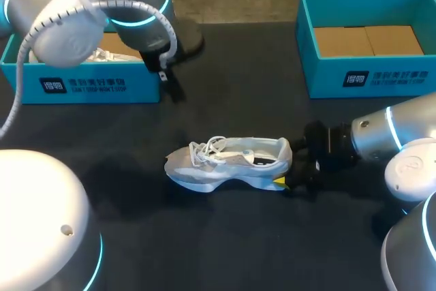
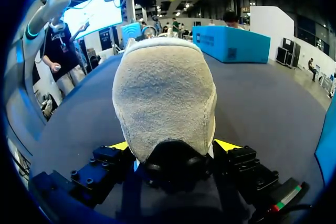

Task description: Take the shoe out of the shoebox, open the shoe tongue, remove and reinsert the insole, then place the shoe into the shoebox

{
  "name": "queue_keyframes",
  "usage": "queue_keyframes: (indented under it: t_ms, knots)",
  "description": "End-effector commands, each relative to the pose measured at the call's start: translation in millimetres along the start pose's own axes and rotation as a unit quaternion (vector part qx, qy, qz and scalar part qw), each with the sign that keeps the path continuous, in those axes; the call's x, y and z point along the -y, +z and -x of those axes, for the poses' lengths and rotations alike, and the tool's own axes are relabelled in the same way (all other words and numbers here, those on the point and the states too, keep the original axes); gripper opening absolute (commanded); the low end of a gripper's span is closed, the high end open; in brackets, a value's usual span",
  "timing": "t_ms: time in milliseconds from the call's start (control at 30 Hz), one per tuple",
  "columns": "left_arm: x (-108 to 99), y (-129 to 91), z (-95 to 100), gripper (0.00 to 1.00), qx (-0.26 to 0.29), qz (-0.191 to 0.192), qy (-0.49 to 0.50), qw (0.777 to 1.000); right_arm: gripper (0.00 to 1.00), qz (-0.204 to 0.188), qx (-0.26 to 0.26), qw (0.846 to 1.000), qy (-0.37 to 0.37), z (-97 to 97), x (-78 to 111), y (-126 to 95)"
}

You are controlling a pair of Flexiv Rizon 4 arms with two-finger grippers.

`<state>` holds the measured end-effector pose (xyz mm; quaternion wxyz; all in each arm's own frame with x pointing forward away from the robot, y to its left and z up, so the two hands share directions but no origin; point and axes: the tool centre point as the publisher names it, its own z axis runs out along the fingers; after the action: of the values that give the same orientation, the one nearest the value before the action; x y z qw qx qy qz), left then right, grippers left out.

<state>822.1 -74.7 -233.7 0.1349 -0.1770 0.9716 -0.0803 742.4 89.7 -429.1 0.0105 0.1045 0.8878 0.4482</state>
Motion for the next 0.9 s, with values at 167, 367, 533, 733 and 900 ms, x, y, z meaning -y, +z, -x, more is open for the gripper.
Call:
queue_keyframes:
  t_ms: [167, 367, 533, 733, 900]
  knots:
    - [4, 12, -6.3, 1.0, -0.011, -0.003, 0.018, 1.0, 0.0, -0.001, 0.001, 1.0, 0.0, -1.5, 0.5, 5]
    - [4, 12, -6.3, 1.0, -0.011, -0.003, 0.018, 1.0, 0.0, -0.001, 0.001, 1.0, 0.0, -1.5, 0.5, 5]
    - [4, 12, -6.3, 1.0, -0.011, -0.003, 0.018, 1.0, 0.0, -0.001, 0.001, 1.0, 0.0, -1.5, 0.5, 5]
    - [13, 13, -8.6, 1.0, -0.003, 0.003, -0.092, 0.996, 0.0, -0.001, 0.001, 1.0, 0.0, -1.5, 0.5, 5]
    - [16, 13, -11.4, 1.0, 0.026, 0.007, -0.159, 0.987, 0.0, -0.001, 0.001, 1.0, 0.0, -1.5, 0.5, 5]
